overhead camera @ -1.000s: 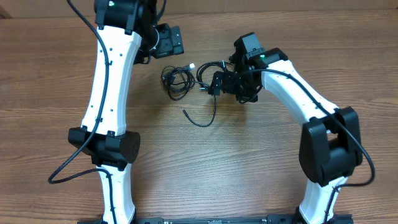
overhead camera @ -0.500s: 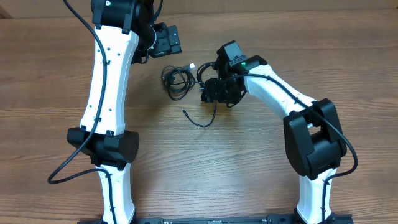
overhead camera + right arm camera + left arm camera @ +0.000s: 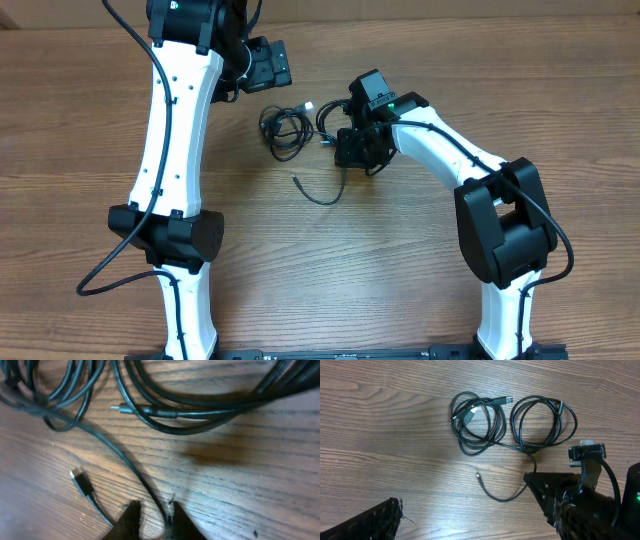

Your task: Untangle cables

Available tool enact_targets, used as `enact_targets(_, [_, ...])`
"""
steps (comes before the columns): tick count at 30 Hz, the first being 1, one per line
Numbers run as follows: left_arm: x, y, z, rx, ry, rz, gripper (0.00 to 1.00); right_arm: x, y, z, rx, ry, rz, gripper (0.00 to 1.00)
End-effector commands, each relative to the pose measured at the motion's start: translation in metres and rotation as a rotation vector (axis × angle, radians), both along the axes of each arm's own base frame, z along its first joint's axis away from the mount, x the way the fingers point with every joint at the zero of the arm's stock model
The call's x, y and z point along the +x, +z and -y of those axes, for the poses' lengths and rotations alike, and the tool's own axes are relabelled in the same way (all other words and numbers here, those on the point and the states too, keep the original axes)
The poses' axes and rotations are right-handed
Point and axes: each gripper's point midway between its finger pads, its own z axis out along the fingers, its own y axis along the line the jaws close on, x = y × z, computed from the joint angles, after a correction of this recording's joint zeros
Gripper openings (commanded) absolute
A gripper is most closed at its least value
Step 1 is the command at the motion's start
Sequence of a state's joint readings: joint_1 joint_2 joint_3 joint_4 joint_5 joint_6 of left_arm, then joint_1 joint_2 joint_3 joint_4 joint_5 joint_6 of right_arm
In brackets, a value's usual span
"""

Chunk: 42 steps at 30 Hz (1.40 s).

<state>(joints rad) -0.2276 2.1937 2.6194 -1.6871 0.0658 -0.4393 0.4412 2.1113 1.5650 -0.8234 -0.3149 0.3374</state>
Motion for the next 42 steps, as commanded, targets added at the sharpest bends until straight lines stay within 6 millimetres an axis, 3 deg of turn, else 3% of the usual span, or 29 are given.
enact_targets(1, [-0.001, 0.001, -0.001, 0.010, 0.010, 0.003, 1.00, -0.006, -0.006, -0.006, 0.012, 0.002, -0.027, 0.10])
enact_targets(4, [-0.001, 0.001, -0.001, 0.010, 0.010, 0.003, 1.00, -0.008, -0.004, -0.009, 0.035, 0.009, -0.038, 0.04])
enact_targets(15, [0.000, 0.001, -0.001, 0.010, 0.011, 0.003, 0.99, -0.021, 0.016, -0.037, 0.187, 0.080, -0.080, 0.04])
enact_targets(23, [0.000, 0.001, -0.001, 0.010, 0.011, 0.003, 1.00, 0.000, 0.076, -0.063, 0.284, 0.043, 0.004, 0.04])
enact_targets(25, [0.000, 0.001, -0.001, 0.010, 0.011, 0.003, 1.00, 0.002, 0.086, -0.069, 0.310, 0.049, 0.014, 0.11])
enact_targets(26, [0.000, 0.001, -0.001, 0.010, 0.011, 0.003, 0.99, 0.001, 0.087, -0.072, 0.316, 0.056, 0.016, 0.18])
enact_targets(33, [-0.001, 0.001, -0.001, 0.010, 0.010, 0.003, 1.00, 0.001, 0.075, -0.063, 0.213, 0.030, 0.032, 0.54])
enact_targets(35, [-0.001, 0.001, -0.001, 0.010, 0.010, 0.003, 1.00, 0.009, 0.071, -0.051, 0.175, -0.008, 0.046, 0.73])
enact_targets(42, [-0.001, 0.001, -0.001, 0.010, 0.010, 0.003, 0.99, 0.052, 0.071, 0.009, 0.163, -0.242, 0.046, 0.95])
